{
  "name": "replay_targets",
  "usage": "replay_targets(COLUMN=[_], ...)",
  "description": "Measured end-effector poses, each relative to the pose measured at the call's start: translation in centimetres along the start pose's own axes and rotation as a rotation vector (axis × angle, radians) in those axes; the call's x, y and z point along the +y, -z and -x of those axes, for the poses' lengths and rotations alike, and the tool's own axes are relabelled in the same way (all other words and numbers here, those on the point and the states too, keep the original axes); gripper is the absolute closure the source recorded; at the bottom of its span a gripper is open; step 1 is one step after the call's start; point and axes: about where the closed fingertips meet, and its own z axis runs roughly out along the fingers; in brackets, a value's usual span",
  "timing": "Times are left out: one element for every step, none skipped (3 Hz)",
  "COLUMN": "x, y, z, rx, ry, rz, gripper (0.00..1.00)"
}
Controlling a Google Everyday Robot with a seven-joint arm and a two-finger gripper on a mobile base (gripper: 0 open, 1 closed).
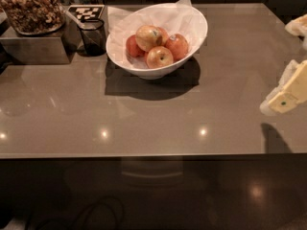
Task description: Pick apple from white bowl
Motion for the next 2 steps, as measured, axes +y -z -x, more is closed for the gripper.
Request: replay_targets(x=[-3.5, -5.5], y=[1.3, 2.6], z=[2.2, 4.6], rx=[-0.222, -0.346], ry=[-0.096, -0.144], rz=[-0.099, -0.169], gripper=[0.00, 0.00])
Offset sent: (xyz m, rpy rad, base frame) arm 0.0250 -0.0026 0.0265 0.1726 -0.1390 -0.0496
